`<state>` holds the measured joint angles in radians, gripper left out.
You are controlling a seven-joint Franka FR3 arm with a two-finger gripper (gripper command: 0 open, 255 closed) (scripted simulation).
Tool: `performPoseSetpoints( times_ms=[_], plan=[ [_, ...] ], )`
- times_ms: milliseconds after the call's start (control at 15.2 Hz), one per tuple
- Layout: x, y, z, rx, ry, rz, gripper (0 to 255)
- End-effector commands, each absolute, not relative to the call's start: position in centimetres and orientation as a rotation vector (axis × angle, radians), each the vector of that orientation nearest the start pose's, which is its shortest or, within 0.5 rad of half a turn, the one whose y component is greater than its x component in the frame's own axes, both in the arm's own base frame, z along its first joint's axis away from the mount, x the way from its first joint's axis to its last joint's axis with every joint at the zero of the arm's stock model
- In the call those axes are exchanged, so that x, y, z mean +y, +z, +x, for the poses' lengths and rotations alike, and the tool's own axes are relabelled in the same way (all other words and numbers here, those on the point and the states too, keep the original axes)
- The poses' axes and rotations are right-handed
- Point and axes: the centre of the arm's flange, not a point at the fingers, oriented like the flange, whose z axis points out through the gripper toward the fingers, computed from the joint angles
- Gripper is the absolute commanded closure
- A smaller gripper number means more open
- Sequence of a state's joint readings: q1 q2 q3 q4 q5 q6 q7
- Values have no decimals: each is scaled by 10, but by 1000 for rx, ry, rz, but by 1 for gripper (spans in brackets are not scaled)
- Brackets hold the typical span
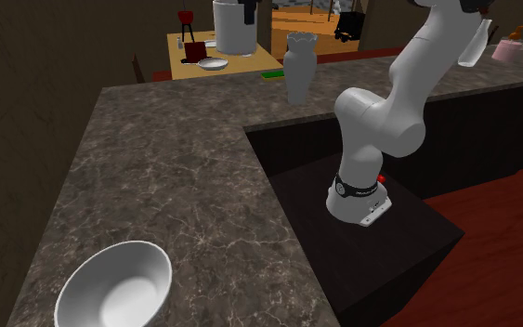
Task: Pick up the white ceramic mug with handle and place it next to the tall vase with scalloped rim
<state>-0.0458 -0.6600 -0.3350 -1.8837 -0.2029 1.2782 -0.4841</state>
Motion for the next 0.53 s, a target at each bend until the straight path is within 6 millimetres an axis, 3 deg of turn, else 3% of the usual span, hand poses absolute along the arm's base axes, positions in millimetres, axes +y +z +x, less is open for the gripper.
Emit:
performPoseSetpoints(
  times_ms=[0, 462],
  plan=[
    [-216, 719, 243, -169, -36, -3136, 255],
    [-289, 719, 187, -169, -36, -3136, 255]
  ],
)
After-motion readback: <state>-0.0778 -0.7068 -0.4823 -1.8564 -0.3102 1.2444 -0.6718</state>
